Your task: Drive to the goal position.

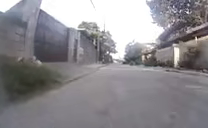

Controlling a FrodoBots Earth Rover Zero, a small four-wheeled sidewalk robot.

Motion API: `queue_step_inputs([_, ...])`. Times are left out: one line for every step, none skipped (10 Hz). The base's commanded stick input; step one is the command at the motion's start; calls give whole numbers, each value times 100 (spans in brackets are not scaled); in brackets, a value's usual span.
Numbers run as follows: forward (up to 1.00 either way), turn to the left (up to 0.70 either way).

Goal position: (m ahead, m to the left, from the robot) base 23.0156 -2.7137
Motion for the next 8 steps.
queue_step_inputs([100, 1])
queue_step_inputs([100, 1])
queue_step_inputs([100, 1])
queue_step_inputs([100, 1])
queue_step_inputs([100, 1])
queue_step_inputs([100, 1])
queue_step_inputs([100, -9])
queue_step_inputs([100, -35])
